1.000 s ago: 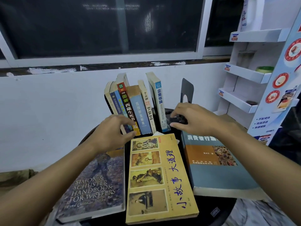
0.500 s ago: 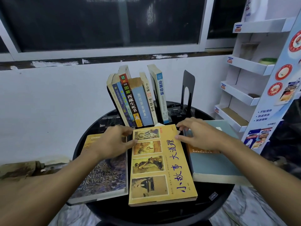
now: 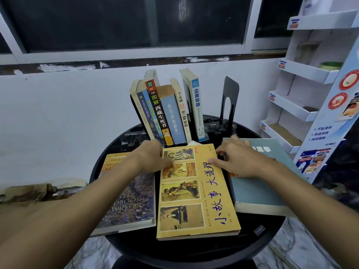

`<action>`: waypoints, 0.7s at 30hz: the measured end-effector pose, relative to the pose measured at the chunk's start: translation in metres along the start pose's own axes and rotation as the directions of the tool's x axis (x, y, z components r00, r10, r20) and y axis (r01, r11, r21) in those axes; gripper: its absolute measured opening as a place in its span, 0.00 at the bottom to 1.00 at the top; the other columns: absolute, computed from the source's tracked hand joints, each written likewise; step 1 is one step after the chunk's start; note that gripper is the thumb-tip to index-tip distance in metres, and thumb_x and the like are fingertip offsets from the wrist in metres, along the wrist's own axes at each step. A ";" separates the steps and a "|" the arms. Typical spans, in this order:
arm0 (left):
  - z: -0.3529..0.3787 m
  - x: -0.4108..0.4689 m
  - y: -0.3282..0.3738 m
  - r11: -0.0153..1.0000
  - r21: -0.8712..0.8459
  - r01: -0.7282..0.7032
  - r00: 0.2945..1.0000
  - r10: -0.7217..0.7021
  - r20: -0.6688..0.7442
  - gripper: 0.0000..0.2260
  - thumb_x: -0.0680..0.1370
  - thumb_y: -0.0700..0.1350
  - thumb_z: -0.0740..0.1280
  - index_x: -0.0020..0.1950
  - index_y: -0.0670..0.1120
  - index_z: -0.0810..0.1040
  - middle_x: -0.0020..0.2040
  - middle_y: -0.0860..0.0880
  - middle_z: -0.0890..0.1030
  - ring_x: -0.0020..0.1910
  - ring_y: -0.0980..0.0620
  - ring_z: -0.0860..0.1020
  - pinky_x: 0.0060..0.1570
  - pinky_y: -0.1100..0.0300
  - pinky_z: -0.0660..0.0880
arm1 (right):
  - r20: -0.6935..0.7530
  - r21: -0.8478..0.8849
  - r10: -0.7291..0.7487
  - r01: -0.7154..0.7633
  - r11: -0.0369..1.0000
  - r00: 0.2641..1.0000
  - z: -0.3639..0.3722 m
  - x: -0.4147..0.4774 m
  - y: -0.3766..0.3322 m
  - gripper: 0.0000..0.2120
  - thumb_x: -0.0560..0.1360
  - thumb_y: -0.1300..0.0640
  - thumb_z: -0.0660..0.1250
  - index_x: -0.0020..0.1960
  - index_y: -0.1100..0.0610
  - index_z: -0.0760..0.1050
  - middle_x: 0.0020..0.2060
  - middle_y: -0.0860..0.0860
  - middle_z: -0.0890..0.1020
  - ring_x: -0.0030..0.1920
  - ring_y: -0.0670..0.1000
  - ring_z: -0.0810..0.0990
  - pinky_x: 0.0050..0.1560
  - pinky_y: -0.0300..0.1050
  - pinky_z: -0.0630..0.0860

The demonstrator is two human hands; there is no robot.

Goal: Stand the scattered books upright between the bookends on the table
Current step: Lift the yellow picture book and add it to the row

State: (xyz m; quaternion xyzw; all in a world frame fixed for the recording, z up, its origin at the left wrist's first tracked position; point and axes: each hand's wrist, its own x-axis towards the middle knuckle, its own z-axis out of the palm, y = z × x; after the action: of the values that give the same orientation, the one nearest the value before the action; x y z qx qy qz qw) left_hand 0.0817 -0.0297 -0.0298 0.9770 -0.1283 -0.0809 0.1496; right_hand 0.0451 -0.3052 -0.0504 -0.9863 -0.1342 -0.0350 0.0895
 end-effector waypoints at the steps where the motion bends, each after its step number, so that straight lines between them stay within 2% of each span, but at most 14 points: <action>1: 0.000 0.003 0.002 1.000 0.014 0.015 1.000 -0.015 0.015 0.18 0.77 0.59 0.72 0.43 0.44 0.79 0.40 0.48 0.81 0.40 0.51 0.79 0.34 0.58 0.72 | 0.024 -0.009 0.003 -0.003 1.000 1.000 0.000 0.000 0.000 0.22 0.78 0.32 0.58 0.61 0.43 0.80 0.45 0.43 0.71 0.55 0.47 0.64 0.54 0.52 0.61; 4: -0.001 0.007 0.007 0.998 0.048 0.036 0.998 -0.039 0.053 0.18 0.76 0.60 0.71 0.43 0.45 0.76 0.43 0.48 0.79 0.42 0.50 0.79 0.35 0.58 0.70 | 0.055 -0.007 0.015 -0.015 1.000 0.998 -0.001 0.001 0.001 0.21 0.78 0.31 0.58 0.59 0.43 0.80 0.45 0.43 0.69 0.56 0.47 0.63 0.57 0.55 0.62; 6: 0.000 0.007 0.007 0.998 0.043 0.041 0.997 -0.043 0.056 0.18 0.76 0.60 0.72 0.43 0.45 0.76 0.43 0.48 0.79 0.42 0.50 0.79 0.35 0.58 0.70 | 0.059 0.023 0.025 -0.027 0.999 0.998 -0.001 0.002 0.001 0.20 0.77 0.31 0.59 0.55 0.43 0.80 0.45 0.44 0.70 0.56 0.47 0.63 0.54 0.53 0.61; 9: 0.001 0.007 0.003 1.000 0.014 0.027 0.998 -0.027 0.050 0.19 0.75 0.61 0.72 0.45 0.44 0.78 0.42 0.47 0.81 0.42 0.49 0.80 0.36 0.57 0.72 | 0.055 0.071 0.035 -0.039 0.997 0.998 0.002 0.003 0.002 0.18 0.76 0.30 0.60 0.49 0.42 0.79 0.46 0.45 0.72 0.55 0.47 0.64 0.49 0.51 0.59; 13: 0.002 0.005 -0.004 0.998 -0.063 -0.018 1.000 0.019 0.016 0.16 0.74 0.59 0.74 0.46 0.46 0.83 0.40 0.50 0.83 0.41 0.52 0.81 0.37 0.58 0.75 | 0.043 0.109 0.062 -0.066 0.992 0.997 0.005 0.003 0.000 0.16 0.75 0.30 0.62 0.42 0.42 0.74 0.46 0.46 0.72 0.55 0.48 0.64 0.49 0.51 0.58; 16: 0.004 0.002 -0.010 0.985 -0.165 -0.056 0.998 0.053 -0.020 0.14 0.73 0.58 0.76 0.50 0.49 0.85 0.42 0.53 0.86 0.42 0.55 0.84 0.46 0.54 0.82 | 0.020 0.137 0.067 -0.069 0.988 0.998 0.006 0.001 -0.002 0.13 0.76 0.32 0.63 0.40 0.38 0.71 0.46 0.46 0.73 0.56 0.48 0.65 0.48 0.50 0.58; 19: 0.004 -0.005 -0.013 0.938 -0.335 -0.095 0.995 0.078 -0.064 0.09 0.73 0.53 0.77 0.49 0.50 0.85 0.40 0.54 0.87 0.39 0.59 0.84 0.40 0.61 0.80 | 0.001 0.173 0.071 -0.070 0.982 0.997 0.007 -0.002 0.001 0.10 0.76 0.32 0.64 0.41 0.35 0.69 0.47 0.44 0.74 0.56 0.47 0.65 0.48 0.50 0.59; 21: 0.004 -0.011 -0.012 0.856 -0.503 -0.116 0.993 0.084 -0.086 0.05 0.74 0.47 0.77 0.48 0.49 0.85 0.39 0.52 0.86 0.39 0.57 0.85 0.37 0.65 0.78 | -0.019 0.191 0.068 -0.064 0.980 0.997 0.007 -0.003 0.002 0.08 0.76 0.33 0.64 0.46 0.35 0.72 0.47 0.43 0.74 0.57 0.46 0.66 0.49 0.50 0.59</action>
State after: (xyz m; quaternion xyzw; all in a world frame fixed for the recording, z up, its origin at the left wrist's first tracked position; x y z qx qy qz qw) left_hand 0.0728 -0.0165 -0.0357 0.8973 -0.1484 -0.0738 0.4092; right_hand 0.0429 -0.3067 -0.0577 -0.9766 -0.1030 -0.0316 0.1860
